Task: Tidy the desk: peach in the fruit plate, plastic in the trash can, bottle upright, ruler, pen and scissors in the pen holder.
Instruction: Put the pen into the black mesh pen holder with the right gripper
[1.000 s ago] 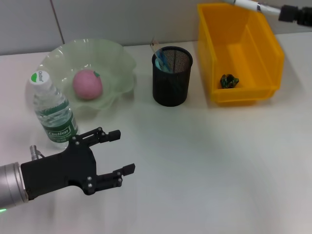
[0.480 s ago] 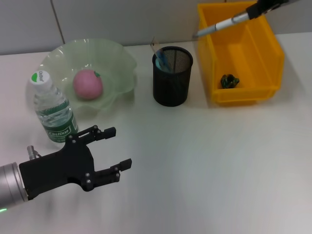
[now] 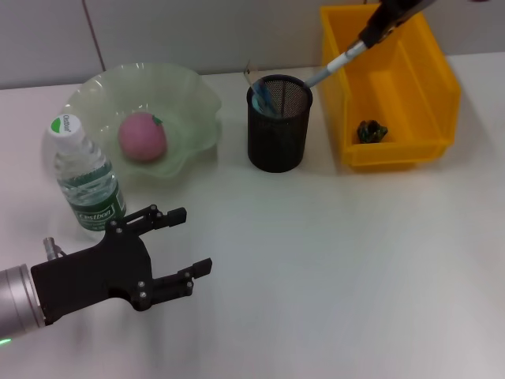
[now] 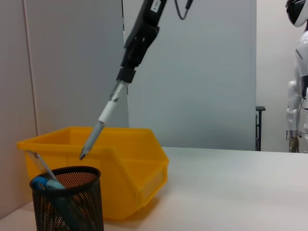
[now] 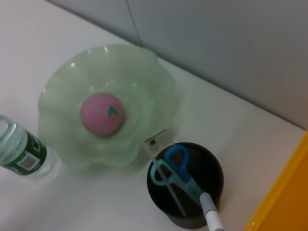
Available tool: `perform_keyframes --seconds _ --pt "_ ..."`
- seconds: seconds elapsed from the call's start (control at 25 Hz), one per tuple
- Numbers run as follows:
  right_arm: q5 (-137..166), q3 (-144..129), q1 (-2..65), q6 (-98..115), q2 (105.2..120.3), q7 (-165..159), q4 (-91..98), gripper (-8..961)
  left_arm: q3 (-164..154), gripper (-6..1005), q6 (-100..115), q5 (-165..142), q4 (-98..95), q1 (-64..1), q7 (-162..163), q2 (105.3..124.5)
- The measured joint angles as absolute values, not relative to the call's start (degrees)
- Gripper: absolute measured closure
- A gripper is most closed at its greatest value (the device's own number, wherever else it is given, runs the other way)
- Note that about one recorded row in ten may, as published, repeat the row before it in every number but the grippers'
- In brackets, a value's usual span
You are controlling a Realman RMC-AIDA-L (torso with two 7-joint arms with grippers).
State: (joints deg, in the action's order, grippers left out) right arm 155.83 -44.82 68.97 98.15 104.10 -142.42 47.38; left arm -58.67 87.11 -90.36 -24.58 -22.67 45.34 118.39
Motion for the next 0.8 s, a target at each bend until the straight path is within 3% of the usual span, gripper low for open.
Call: perform_keyframes --seconds 0.16,0.52,0.8 --pt "156.3 -48.5 71.4 92.9 105.36 -143.2 43.6 834 -58.7 216 87.0 -90.4 -24.6 -22.7 45.3 118.39" --pt "157.5 -52.7 75.1 85.7 106.58 -144.0 34.9 834 -58.7 216 86.4 -90.1 -24.6 -22.7 45.3 118.44" --pt "160.1 -55.7 76.4 82.0 108.79 -145.4 32.6 835 -59.0 216 86.3 -90.1 -24.6 -22.7 45.4 118.53"
